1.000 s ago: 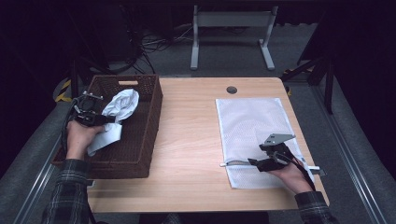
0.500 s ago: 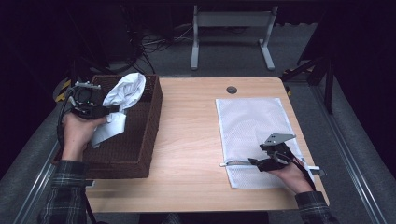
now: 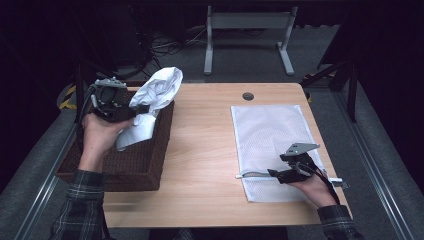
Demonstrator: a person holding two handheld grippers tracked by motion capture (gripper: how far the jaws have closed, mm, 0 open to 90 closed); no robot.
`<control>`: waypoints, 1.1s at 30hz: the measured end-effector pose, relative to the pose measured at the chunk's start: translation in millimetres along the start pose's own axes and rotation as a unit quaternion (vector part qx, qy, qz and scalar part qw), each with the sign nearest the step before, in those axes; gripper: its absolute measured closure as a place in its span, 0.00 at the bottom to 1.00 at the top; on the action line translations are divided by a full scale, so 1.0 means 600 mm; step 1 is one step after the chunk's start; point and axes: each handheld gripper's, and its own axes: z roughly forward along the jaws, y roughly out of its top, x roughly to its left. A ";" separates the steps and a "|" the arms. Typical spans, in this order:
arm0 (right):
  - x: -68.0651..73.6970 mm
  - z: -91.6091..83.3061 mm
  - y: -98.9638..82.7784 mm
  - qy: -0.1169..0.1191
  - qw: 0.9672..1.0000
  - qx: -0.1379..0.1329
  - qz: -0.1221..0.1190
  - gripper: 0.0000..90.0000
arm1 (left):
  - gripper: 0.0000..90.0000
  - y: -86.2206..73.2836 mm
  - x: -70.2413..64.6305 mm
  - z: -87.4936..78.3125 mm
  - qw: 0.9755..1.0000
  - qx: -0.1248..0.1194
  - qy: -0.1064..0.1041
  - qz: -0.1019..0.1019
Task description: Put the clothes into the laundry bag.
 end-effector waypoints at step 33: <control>-0.005 -0.018 -0.024 -0.003 1.000 -0.014 0.010 0.25 | 0.90 -0.011 -0.147 0.134 0.998 0.005 -0.050 0.042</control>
